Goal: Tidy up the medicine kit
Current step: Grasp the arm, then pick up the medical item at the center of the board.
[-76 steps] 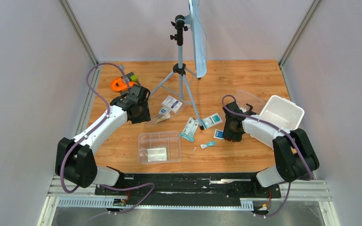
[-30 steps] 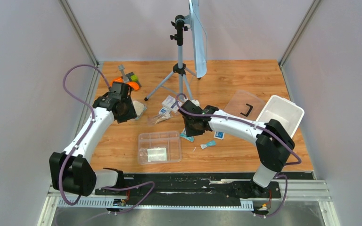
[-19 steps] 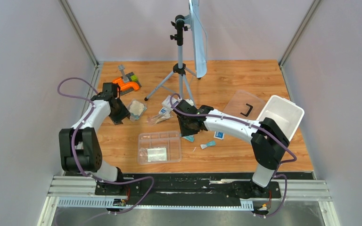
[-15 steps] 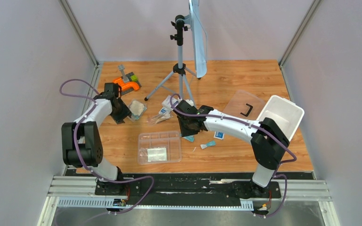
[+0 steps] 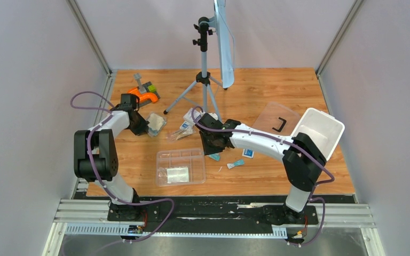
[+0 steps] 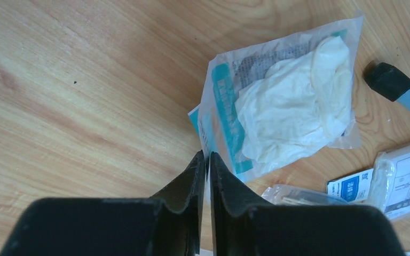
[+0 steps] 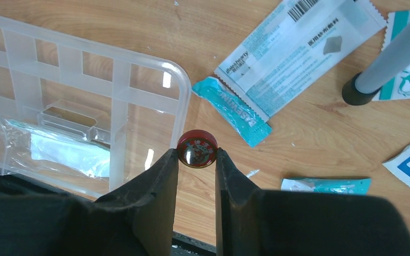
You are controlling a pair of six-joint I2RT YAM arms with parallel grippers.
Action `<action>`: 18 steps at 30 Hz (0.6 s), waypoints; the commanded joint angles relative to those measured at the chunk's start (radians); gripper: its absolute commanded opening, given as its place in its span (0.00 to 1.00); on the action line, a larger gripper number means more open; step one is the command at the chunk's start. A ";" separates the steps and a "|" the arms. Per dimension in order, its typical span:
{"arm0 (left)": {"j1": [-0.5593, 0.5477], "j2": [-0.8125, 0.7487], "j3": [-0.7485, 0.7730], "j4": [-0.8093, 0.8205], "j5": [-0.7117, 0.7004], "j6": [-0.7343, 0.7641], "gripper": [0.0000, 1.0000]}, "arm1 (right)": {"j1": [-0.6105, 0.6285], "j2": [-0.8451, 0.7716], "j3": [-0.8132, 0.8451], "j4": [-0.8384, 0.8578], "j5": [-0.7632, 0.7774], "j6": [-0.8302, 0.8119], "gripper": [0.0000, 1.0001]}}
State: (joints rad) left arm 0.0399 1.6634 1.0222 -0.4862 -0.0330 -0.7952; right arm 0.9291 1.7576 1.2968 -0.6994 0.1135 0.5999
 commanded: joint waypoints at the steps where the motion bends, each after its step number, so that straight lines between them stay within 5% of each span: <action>1: 0.003 -0.028 0.035 0.010 0.002 -0.010 0.11 | 0.019 0.035 0.072 0.058 -0.011 -0.022 0.19; 5: 0.003 -0.056 0.042 -0.018 0.005 0.000 0.00 | 0.055 0.091 0.116 0.108 -0.061 -0.049 0.20; 18: 0.030 -0.273 0.050 -0.145 -0.083 0.020 0.00 | 0.088 0.240 0.252 0.110 -0.087 -0.101 0.21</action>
State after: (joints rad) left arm 0.0505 1.4574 1.0348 -0.5861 -0.0639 -0.7853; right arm 1.0180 1.9896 1.4948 -0.6228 0.0402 0.5259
